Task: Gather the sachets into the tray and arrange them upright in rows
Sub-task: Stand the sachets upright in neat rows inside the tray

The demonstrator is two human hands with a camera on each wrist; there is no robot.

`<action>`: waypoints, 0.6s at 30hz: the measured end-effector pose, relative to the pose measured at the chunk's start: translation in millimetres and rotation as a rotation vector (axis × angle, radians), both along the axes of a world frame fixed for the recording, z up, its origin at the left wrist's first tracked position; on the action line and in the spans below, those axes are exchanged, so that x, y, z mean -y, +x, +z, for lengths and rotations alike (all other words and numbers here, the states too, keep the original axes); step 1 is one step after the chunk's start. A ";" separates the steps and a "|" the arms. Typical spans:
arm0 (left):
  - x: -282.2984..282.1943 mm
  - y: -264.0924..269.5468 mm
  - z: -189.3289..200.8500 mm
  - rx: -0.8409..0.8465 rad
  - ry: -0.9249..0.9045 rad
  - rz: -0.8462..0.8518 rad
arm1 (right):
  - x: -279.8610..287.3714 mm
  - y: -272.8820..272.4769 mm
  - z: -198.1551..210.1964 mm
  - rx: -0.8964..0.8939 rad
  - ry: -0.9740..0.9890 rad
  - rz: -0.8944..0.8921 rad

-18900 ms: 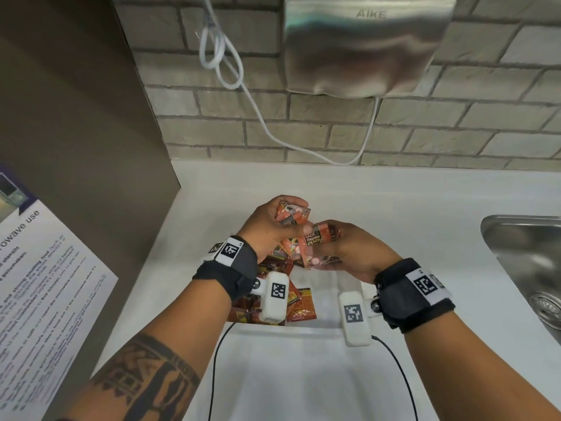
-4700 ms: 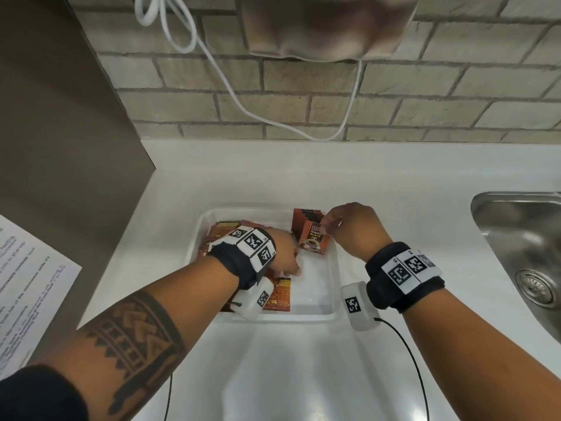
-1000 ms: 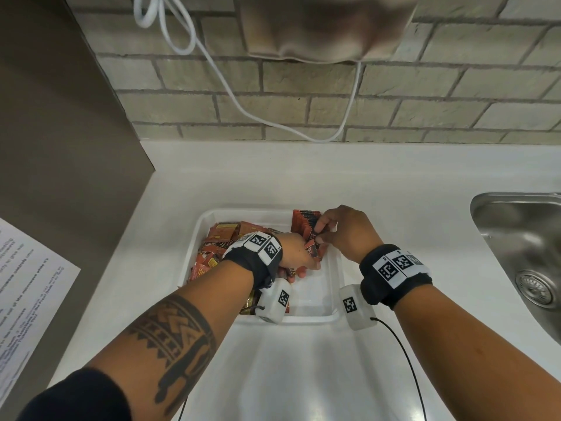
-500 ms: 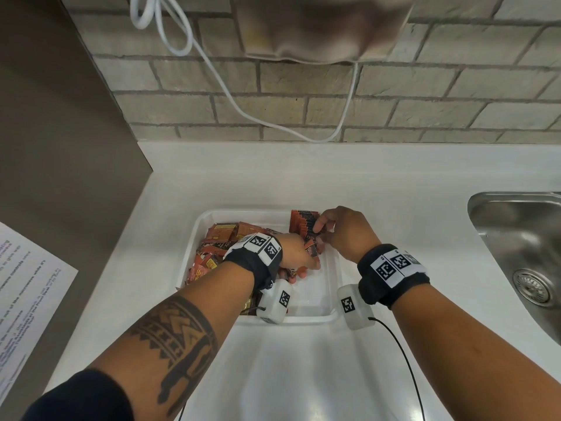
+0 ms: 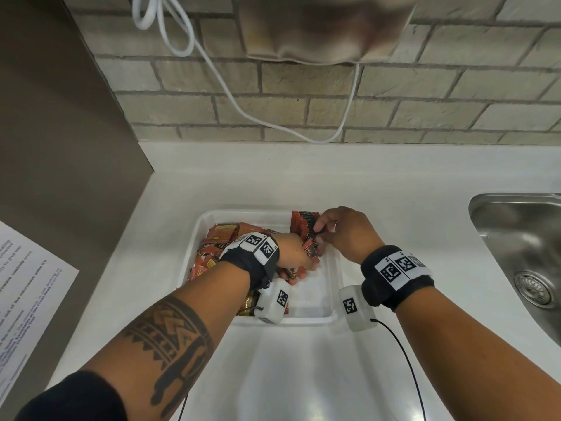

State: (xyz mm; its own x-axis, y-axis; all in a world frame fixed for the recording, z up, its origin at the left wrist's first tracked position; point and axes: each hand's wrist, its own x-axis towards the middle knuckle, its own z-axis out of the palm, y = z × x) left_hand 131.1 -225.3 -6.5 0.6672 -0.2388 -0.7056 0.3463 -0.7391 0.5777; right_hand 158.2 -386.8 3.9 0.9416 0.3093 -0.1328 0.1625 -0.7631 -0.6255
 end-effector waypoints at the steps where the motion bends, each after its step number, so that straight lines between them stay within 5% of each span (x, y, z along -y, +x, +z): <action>1: -2.4 -0.9 0.7 -0.015 -0.028 0.020 | 2.1 -0.3 -0.1 0.025 0.019 -0.005; 11: -24.0 -4.1 11.6 0.052 -0.522 0.193 | 10.3 -15.6 9.7 0.009 0.251 0.055; 18: -37.8 -4.1 14.7 0.219 -0.248 0.027 | 13.9 -8.8 18.2 0.004 0.252 0.008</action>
